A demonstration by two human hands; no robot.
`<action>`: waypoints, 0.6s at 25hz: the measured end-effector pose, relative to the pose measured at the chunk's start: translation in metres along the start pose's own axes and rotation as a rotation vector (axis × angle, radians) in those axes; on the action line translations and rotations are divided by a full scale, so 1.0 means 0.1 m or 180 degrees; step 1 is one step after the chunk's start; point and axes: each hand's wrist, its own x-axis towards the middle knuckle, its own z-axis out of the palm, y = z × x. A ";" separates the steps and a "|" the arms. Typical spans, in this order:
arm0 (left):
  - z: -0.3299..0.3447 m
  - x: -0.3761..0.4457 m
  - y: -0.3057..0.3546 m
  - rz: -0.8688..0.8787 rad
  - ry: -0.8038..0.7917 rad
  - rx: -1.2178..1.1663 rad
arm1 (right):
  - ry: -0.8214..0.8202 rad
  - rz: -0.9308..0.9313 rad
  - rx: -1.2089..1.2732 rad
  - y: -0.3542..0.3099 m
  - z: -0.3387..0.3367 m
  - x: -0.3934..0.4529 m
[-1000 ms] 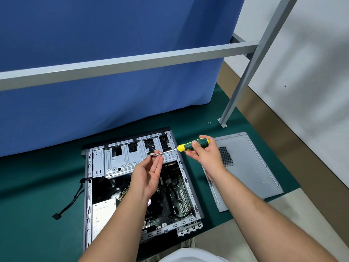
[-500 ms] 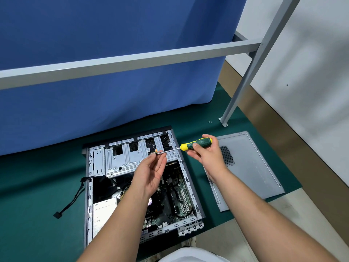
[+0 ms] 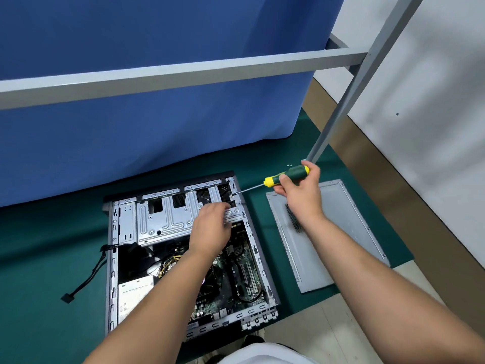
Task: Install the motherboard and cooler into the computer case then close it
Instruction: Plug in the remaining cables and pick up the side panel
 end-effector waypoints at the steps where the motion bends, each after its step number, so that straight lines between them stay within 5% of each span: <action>1: 0.02 0.05 -0.03 0.0186 -0.0239 0.0560 | -0.0049 -0.0204 -0.0332 -0.06 0.03 0.02; 5: 0.12 0.14 -0.12 0.0286 -0.0686 0.1480 | -0.0405 -0.0971 -0.1460 -0.27 0.21 0.11; 15: 0.10 0.18 -0.12 0.0213 -0.0698 0.1439 | -0.1299 -0.1836 -0.2732 -0.48 0.56 0.18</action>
